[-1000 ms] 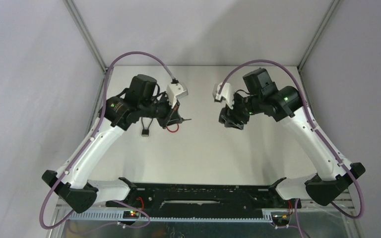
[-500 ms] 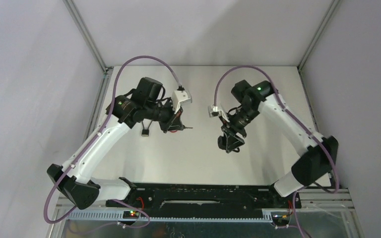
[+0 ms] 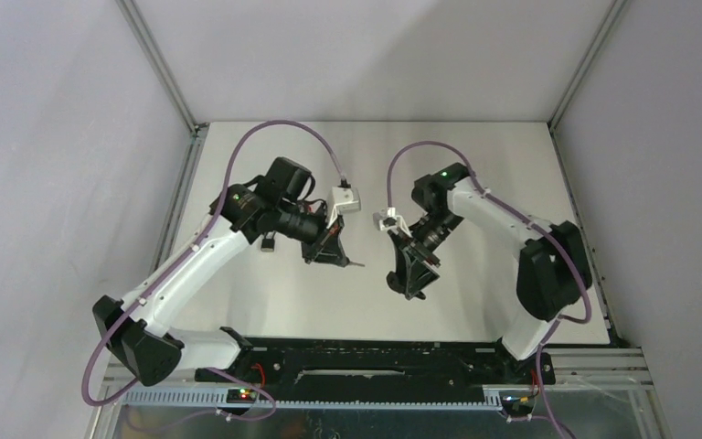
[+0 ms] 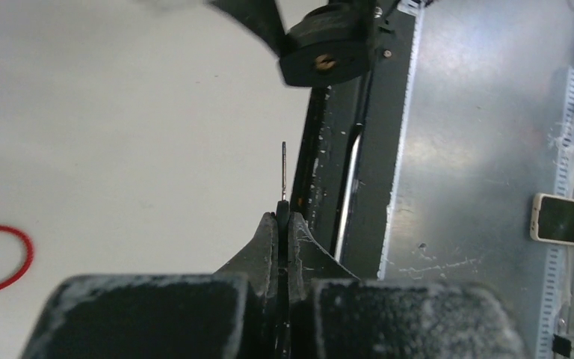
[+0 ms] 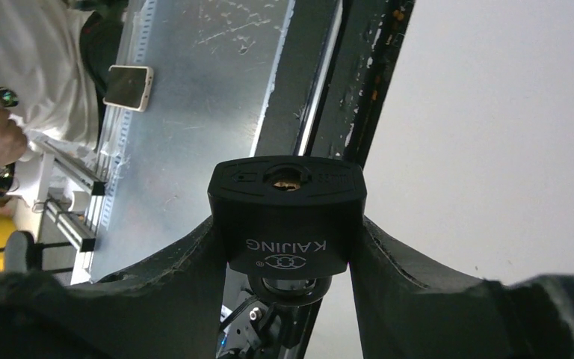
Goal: Unlock with the key
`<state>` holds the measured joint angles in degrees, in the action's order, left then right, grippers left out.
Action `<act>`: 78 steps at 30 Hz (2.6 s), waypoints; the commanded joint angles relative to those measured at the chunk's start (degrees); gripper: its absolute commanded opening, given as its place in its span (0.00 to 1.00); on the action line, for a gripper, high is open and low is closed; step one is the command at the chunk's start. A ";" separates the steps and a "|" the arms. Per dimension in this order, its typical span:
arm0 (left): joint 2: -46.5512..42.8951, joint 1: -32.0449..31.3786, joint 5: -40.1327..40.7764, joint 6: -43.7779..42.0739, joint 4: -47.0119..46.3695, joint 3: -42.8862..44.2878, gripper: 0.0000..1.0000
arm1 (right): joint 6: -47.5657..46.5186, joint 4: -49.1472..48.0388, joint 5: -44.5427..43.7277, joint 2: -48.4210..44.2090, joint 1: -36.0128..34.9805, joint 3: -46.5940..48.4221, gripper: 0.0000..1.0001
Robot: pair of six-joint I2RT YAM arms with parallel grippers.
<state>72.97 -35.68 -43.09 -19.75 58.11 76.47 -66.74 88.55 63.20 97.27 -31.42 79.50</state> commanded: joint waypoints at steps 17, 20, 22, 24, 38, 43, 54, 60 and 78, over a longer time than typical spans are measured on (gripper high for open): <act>-1.79 -16.03 10.17 -18.39 3.15 0.78 0.00 | -4.69 3.47 5.89 8.91 -8.76 0.77 0.00; -2.46 -18.81 14.47 -19.78 1.43 0.26 0.00 | -3.85 3.47 6.51 9.48 -9.88 1.77 0.00; -3.30 -20.33 16.85 -20.35 -0.51 -0.91 0.00 | -3.45 3.47 6.82 9.75 -10.47 2.21 0.00; -4.05 -21.74 19.22 -21.15 -1.81 -2.11 0.00 | -3.16 3.47 7.05 9.80 -10.78 2.48 0.00; -8.34 -25.01 20.81 -24.12 -7.19 -7.94 0.00 | -1.62 3.47 6.81 9.72 -10.75 3.28 0.00; -9.51 -25.73 22.17 -25.44 -9.48 -10.74 0.00 | -1.05 3.33 7.13 9.90 -10.33 3.38 0.00; -11.70 -26.34 22.64 -28.78 -13.31 -14.53 0.00 | -0.24 3.29 6.99 9.65 -10.19 3.38 0.00; -12.75 -27.39 23.50 -29.59 -14.96 -16.58 0.00 | -0.06 3.29 7.35 9.70 -9.85 3.38 0.00; -14.11 -28.98 24.18 -32.00 -17.19 -19.01 0.00 | 0.12 3.29 7.64 9.46 -9.71 3.33 0.00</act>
<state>59.92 -63.83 -19.55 -50.11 43.53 59.27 -67.40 87.88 66.22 107.15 -41.36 80.42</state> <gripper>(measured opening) 0.020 0.566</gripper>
